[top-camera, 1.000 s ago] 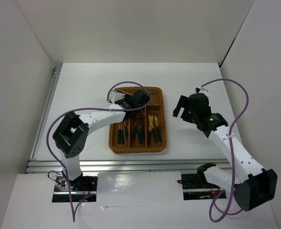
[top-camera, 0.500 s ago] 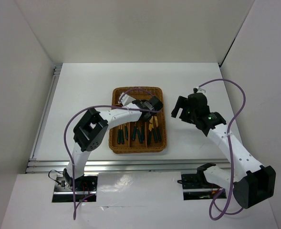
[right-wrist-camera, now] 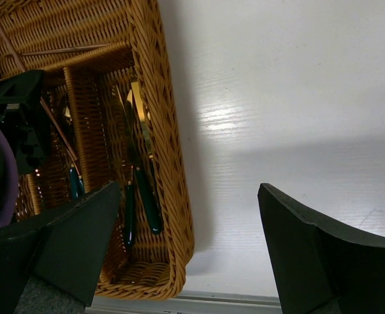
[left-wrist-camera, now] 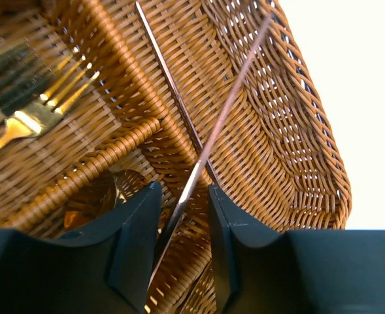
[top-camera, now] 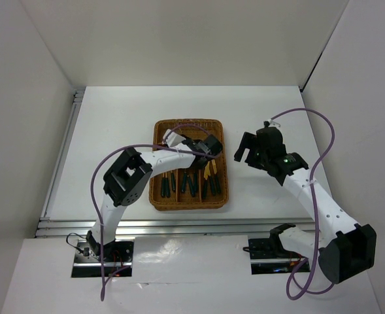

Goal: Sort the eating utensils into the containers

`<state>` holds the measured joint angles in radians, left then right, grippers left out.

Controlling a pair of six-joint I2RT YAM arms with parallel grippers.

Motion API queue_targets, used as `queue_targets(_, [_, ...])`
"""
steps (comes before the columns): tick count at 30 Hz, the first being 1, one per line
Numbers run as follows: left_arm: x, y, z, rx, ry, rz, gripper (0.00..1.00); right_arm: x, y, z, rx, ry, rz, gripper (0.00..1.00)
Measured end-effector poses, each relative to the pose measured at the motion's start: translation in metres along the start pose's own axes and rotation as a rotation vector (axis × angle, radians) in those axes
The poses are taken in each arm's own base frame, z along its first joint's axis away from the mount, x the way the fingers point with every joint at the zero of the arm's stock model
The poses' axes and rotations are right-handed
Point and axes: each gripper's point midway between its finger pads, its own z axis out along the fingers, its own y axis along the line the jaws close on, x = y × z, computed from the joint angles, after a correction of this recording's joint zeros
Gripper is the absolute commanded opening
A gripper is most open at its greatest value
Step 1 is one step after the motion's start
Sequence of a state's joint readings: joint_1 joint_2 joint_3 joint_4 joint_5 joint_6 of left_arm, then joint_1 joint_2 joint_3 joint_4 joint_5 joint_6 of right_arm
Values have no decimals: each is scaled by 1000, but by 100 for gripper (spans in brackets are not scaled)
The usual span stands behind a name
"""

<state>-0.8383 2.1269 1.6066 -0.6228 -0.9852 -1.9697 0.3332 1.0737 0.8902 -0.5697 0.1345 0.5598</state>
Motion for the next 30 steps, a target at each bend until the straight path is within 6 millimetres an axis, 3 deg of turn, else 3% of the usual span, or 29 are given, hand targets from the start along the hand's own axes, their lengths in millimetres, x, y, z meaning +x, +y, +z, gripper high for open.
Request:
queue_targets(6, [4,-6,9,63,4,-104,52,1,0,1,2,3,-1,94])
queue_targets(8, [4,-10,12,81,8,-141,48,1,0,1,1,4,-1,94])
queue_targets(10, [5,-17,15,103,19,-187,36,1,0,1,-2,6,-1,94])
queue_targets(16, [2,-23,17,134,31,-242,32,2,1,1,-7,11,-1,94])
queue_targets(21, [-5,-25,11,171,70,-311,30,2,2,1,-10,12,-1,94])
queue_targets(30, [-14,-65,-11,275,146,-458,27,3,2,1,-13,15,-1,94])
